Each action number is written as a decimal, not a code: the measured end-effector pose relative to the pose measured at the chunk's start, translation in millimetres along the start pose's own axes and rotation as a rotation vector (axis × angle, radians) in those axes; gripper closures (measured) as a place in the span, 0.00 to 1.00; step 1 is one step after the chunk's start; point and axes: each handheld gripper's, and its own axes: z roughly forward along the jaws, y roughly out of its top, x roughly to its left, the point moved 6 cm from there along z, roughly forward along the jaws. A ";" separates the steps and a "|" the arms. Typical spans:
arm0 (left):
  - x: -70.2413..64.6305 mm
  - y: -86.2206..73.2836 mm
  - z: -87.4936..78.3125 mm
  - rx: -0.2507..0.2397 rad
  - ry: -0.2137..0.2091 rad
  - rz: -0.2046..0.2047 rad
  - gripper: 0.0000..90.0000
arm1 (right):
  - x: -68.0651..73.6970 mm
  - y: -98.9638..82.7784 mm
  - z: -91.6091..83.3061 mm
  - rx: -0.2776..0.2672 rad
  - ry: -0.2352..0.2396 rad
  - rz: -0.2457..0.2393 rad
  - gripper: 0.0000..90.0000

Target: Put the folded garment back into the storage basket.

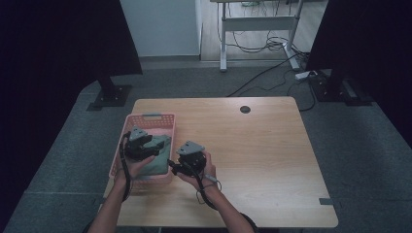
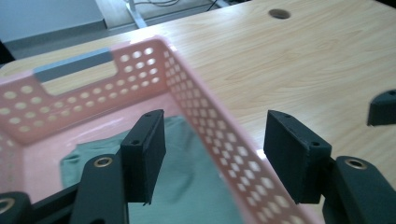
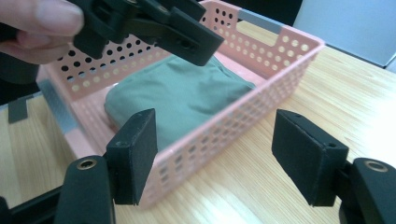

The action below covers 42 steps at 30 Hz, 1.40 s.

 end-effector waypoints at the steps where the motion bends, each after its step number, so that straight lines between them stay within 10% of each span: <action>1: -5.9 -0.2 -1.9 -0.002 -0.003 0.012 0.42 | -1.5 -1.7 -4.6 -0.001 -0.003 -0.005 0.35; 12: -75.0 -9.6 -19.6 -0.058 -0.071 0.100 0.43 | -18.1 -37.3 -62.9 0.003 -0.001 -0.049 0.35; 27: -150.2 -61.7 -16.4 -0.013 -0.208 0.186 0.43 | -43.3 -113.0 -140.6 0.028 -0.032 0.013 0.35; 42: -163.0 -84.2 1.8 0.032 -0.251 0.193 0.40 | -50.8 -153.1 -153.3 0.061 -0.069 0.040 0.33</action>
